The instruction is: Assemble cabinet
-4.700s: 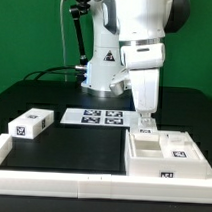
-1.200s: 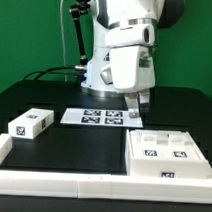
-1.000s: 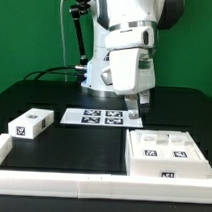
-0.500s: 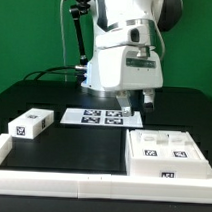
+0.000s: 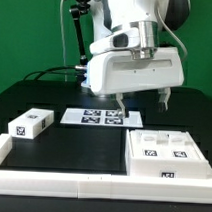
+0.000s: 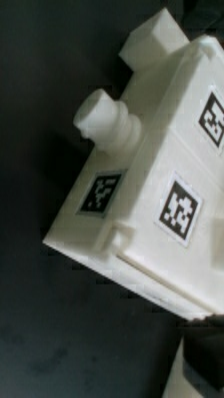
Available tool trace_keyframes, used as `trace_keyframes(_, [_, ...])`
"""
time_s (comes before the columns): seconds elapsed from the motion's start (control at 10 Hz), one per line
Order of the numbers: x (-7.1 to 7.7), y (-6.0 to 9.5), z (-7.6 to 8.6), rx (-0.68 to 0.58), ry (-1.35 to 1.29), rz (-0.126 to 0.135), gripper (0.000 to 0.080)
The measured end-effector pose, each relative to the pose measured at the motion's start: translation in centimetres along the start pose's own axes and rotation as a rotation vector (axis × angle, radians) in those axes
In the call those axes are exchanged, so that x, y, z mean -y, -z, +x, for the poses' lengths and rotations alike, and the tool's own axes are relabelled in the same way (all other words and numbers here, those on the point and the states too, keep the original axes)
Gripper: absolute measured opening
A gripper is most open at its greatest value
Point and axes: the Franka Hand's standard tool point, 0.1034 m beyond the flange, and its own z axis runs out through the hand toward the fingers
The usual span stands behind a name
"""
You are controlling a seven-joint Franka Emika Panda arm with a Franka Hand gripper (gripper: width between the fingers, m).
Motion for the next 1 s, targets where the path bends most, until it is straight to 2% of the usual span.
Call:
trace_keyframes(0.2, [0.0, 0.0, 0.0, 0.001, -0.114, 0.002, 0.0797])
trace_keyframes(0.5, [2.1, -0.6, 0.3, 0.025, -0.446, 0.028, 0.0797])
trace_keyframes(0.7, [3.2, -1.7, 0.0, 0.028, -0.538, 0.038, 0.0797])
trace_keyframes(1.0, [3.8, -4.2, -1.2, 0.009, -0.547, 0.043, 0.0797])
